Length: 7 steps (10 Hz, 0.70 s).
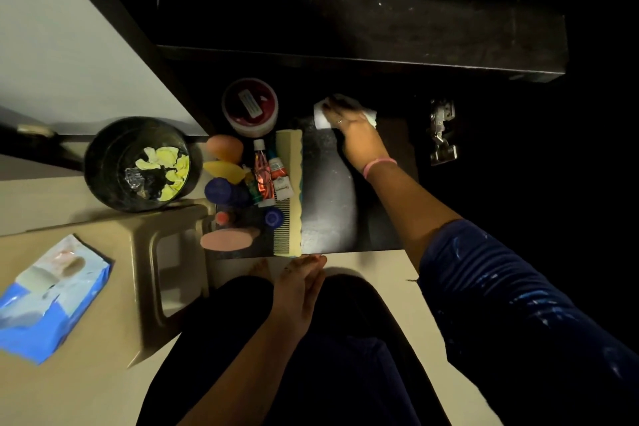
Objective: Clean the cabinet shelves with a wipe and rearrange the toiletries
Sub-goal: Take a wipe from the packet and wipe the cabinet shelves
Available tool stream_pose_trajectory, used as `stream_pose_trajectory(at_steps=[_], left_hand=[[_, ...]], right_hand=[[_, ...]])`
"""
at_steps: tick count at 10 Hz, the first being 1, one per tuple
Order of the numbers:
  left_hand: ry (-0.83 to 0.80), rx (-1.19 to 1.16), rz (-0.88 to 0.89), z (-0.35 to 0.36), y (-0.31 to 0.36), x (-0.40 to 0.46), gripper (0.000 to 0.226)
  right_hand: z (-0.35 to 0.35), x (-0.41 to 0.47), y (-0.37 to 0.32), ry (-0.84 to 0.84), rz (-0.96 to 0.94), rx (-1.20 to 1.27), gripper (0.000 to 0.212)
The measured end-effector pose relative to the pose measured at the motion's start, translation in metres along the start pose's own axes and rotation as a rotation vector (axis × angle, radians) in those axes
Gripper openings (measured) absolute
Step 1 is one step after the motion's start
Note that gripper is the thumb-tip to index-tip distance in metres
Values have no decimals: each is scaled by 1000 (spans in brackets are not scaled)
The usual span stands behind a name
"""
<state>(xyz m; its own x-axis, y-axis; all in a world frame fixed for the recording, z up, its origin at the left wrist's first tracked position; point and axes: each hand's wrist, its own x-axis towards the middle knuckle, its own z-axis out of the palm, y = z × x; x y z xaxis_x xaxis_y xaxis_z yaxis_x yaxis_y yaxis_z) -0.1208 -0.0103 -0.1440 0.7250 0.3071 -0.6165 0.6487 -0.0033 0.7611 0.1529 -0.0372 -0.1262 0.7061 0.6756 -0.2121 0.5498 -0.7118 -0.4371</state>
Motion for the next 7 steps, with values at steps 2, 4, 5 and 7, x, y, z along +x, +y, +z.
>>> stream_pose_trajectory(at_steps=[2, 4, 5, 7], left_hand=[[-8, -103, -99, 3, 8, 1, 31], [-11, 352, 258, -9, 2, -14, 33], [-8, 278, 268, -7, 6, -11, 32], [-34, 263, 222, -7, 5, -11, 31]], right_hand=[[39, -118, -2, 19, 113, 55, 82], [56, -231, -6, 60, 46, -10, 59], [41, -234, -11, 82, 219, 69, 28], [-35, -134, -32, 430, 185, 201, 18]])
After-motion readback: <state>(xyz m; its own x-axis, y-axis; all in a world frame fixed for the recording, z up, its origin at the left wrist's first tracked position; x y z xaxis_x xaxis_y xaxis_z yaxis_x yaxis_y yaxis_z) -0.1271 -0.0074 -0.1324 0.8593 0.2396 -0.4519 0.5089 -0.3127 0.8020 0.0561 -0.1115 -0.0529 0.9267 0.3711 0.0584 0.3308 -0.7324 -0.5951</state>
